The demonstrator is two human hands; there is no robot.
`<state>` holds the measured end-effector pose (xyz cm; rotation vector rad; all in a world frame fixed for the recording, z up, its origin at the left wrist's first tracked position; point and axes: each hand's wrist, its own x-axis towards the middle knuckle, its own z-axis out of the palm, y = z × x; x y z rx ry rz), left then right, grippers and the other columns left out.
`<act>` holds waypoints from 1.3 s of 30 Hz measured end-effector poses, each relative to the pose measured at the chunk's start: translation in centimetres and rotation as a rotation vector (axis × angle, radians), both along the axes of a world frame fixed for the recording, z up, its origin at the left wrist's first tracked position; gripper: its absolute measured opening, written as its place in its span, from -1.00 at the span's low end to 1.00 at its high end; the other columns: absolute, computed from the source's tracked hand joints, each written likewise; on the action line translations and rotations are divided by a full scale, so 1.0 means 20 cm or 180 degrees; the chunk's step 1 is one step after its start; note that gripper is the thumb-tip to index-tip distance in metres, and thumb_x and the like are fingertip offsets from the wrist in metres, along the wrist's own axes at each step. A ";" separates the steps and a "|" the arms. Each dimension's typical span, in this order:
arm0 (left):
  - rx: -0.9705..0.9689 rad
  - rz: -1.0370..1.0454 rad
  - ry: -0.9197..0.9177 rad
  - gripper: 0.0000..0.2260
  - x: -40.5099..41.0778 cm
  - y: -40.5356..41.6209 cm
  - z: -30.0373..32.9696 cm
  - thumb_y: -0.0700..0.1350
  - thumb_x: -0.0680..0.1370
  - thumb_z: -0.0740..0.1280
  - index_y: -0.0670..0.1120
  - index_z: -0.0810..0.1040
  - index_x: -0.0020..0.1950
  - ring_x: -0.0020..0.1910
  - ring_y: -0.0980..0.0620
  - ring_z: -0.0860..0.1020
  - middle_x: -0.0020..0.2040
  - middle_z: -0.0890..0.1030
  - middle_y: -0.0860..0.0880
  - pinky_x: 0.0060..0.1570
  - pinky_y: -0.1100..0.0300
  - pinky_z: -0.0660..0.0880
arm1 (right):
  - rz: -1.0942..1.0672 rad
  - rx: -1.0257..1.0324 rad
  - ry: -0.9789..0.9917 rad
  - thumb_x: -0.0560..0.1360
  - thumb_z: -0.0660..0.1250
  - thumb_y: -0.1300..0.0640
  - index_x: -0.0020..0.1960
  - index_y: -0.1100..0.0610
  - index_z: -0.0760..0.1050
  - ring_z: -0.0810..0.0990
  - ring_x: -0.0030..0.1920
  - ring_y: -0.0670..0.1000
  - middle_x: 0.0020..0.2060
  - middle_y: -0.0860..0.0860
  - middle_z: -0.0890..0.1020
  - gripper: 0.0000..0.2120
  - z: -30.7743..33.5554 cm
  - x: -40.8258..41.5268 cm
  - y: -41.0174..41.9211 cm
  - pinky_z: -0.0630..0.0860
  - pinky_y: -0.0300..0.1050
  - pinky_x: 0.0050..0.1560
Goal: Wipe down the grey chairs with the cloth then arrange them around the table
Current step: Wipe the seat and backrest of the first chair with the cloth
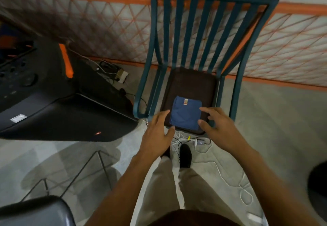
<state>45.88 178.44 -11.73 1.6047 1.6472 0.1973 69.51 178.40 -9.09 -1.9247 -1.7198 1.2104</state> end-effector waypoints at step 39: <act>-0.0012 -0.1563 0.1123 -0.53 0.29 0.83 -1.75 -0.06 0.63 0.27 -0.03 0.34 0.55 0.36 -0.16 0.39 0.41 0.45 -0.11 0.27 -0.08 0.42 | -0.0375 -0.0855 -0.1459 0.57 0.28 0.18 0.30 0.10 0.57 0.36 0.33 0.29 0.30 0.19 0.44 -0.68 -1.80 -0.01 0.62 0.36 0.21 0.27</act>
